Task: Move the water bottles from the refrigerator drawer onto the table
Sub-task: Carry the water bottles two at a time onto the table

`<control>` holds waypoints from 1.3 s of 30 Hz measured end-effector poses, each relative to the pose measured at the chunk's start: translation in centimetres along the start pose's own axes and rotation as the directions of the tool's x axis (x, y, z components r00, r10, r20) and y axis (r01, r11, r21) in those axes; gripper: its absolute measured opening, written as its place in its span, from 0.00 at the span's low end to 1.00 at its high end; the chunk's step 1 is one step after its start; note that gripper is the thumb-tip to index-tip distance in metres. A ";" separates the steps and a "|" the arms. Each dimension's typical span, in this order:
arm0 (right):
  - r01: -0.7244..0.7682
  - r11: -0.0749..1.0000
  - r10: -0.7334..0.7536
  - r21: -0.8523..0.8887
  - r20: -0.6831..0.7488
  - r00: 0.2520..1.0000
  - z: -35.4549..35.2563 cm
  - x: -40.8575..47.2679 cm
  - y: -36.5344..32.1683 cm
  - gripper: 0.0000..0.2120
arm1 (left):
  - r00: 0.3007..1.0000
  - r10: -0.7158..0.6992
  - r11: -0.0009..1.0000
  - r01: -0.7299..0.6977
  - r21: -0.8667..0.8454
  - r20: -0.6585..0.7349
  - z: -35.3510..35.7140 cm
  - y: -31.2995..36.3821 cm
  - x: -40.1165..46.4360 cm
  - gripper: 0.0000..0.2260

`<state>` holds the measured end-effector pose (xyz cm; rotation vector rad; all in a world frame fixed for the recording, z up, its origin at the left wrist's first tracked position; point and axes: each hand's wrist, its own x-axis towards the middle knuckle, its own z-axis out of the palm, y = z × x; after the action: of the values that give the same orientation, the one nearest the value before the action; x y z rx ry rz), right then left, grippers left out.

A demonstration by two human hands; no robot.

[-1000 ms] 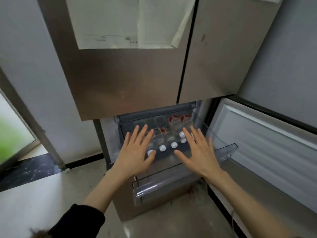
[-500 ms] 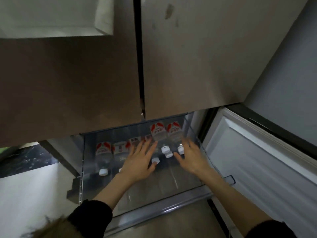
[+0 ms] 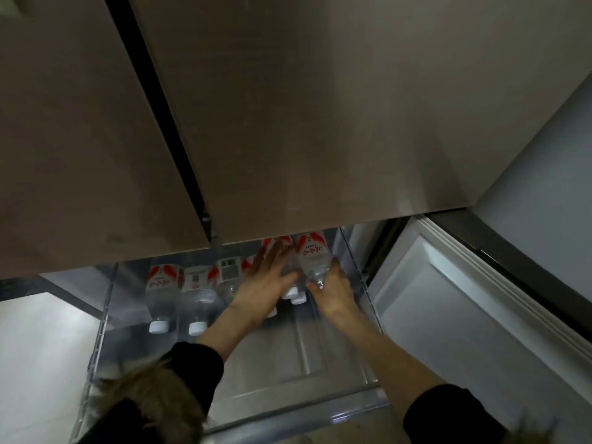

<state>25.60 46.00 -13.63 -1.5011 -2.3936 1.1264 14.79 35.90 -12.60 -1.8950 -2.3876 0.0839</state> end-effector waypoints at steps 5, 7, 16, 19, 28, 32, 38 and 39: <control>0.015 0.999 -0.016 -0.035 -0.028 0.999 -1.1 -1.3 0.0 0.33 | 0.981 0.162 0.982 -0.151 0.113 -0.101 -0.2 -1.2 -1.4 0.37; 0.072 0.994 -0.078 -0.083 -0.067 0.995 -2.1 -2.6 0.0 0.33 | 0.982 0.148 0.986 -0.137 0.094 -0.119 -1.3 -1.3 -2.7 0.41; 0.388 0.891 -0.450 -0.235 -0.353 0.820 -7.0 -8.3 -2.3 0.20 | 0.897 -0.200 0.781 -0.097 -0.617 -0.395 -8.4 0.1 -6.4 0.20; 0.496 0.840 -0.539 -0.221 -0.452 0.710 -7.6 -8.7 -3.8 0.16 | 0.863 -0.371 0.653 -0.020 -0.757 -0.343 -9.5 0.6 -7.0 0.21; 0.477 0.861 -0.508 -0.177 -0.262 0.820 -5.3 -9.8 -2.8 0.18 | 0.887 -0.441 0.596 0.174 -0.784 -0.138 -7.2 0.1 -9.5 0.11; 0.508 0.853 -0.522 -0.122 -0.217 0.825 -4.8 -9.5 -2.8 0.18 | 0.883 -0.460 0.564 0.207 -0.799 -0.096 -6.0 -0.4 -10.0 0.12; 0.395 0.885 -0.394 0.248 -0.054 0.917 -3.7 -8.8 -2.9 0.13 | 0.859 -0.509 0.331 0.250 -0.910 0.051 -6.0 -0.4 -9.2 0.16; 0.368 0.875 -0.375 0.314 -0.041 0.926 -3.3 -8.8 -2.9 0.11 | 0.840 -0.539 0.272 0.246 -0.930 0.064 -6.0 -0.2 -8.9 0.19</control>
<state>29.42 39.91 -6.87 -0.8841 -2.2399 1.3474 17.23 27.10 -6.95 -1.1588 -2.8029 -1.8075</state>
